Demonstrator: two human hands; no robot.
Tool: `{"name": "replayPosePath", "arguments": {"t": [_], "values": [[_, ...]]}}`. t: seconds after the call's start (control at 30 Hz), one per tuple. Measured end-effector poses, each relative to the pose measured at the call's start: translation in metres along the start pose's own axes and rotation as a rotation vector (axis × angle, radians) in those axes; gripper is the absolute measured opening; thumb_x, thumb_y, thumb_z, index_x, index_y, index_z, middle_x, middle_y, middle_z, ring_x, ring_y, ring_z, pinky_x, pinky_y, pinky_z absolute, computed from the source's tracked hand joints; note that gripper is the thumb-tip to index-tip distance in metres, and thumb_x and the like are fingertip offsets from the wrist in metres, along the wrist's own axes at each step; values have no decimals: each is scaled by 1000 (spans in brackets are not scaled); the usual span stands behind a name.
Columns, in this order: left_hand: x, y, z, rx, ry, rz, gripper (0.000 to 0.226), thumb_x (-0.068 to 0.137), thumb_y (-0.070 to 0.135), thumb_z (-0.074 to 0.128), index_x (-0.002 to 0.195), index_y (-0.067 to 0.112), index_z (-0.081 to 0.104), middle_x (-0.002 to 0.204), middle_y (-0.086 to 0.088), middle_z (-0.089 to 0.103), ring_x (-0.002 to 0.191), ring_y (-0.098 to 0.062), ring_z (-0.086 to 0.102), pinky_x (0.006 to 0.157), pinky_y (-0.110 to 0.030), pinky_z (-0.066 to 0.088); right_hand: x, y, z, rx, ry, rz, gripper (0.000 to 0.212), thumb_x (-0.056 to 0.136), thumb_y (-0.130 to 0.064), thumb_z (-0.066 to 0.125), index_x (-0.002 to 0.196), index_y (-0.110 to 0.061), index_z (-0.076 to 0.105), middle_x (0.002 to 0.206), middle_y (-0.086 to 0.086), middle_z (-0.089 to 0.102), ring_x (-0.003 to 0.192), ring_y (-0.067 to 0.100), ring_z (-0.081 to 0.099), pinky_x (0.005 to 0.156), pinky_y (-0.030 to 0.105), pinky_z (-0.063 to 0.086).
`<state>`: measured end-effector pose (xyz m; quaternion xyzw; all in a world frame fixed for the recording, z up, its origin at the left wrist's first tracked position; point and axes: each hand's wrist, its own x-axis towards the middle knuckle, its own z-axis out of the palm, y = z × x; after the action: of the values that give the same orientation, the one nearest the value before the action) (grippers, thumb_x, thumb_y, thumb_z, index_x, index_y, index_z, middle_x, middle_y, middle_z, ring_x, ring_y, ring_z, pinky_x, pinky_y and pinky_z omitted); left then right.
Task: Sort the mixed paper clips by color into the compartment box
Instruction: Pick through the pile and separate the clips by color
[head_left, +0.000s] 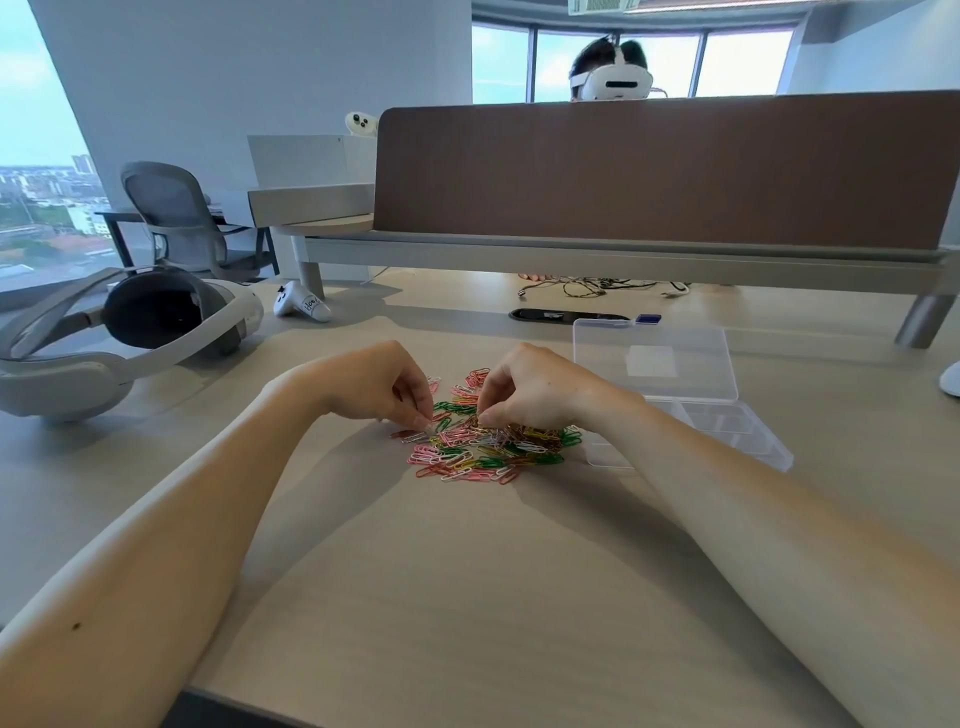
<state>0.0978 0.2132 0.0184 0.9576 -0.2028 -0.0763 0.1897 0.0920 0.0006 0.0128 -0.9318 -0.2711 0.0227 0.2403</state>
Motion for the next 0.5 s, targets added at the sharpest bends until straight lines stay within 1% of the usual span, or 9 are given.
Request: {"name": "replayPosePath", "arguments": {"t": [0.07,0.1,0.23,0.3,0.37,0.43,0.5], "values": [[-1,0,-1,-2,-44,-26,17,78,20,78,95,19,76,84,9,74,68,2,64,78,-21,54,0,0,-1,12,-4,5,11,87,-21,71,96,-17,76,90,-5,67,84,9,60,71,22,49],[-1,0,0,4,-58,-39,19,77,21,79,95,19,76,84,8,74,68,2,64,79,-23,54,-1,0,-1,14,-7,6,11,87,-21,70,96,-17,75,90,-5,67,84,9,60,70,22,49],[-1,4,2,67,-67,-65,17,75,24,80,92,21,76,80,11,72,62,5,59,75,-18,50,-2,1,-1,19,-12,8,12,88,-21,69,98,-17,75,91,-5,66,87,11,60,74,24,49],[-1,6,2,98,-82,-69,14,78,24,77,92,21,76,80,13,70,67,2,58,74,-18,48,-2,1,-1,29,-18,11,12,88,-21,69,98,-17,75,91,-6,66,88,12,60,76,25,50],[0,8,4,142,-89,-66,11,81,25,75,91,22,76,82,13,68,71,-1,57,70,-17,45,-2,2,-2,45,-19,16,12,87,-22,70,97,-17,76,89,-6,67,88,11,61,74,24,49],[0,10,5,169,-94,-66,4,83,23,73,87,24,74,81,13,67,72,-2,56,67,-16,42,-3,3,-2,66,-12,24,12,87,-22,71,96,-17,76,89,-6,68,89,12,61,73,24,49],[1,11,6,184,-104,-67,7,84,20,71,81,26,70,77,15,64,70,-2,54,65,-17,40,-3,3,-2,98,0,34,10,87,-21,70,94,-17,76,88,-7,69,88,11,62,72,23,49]]}}
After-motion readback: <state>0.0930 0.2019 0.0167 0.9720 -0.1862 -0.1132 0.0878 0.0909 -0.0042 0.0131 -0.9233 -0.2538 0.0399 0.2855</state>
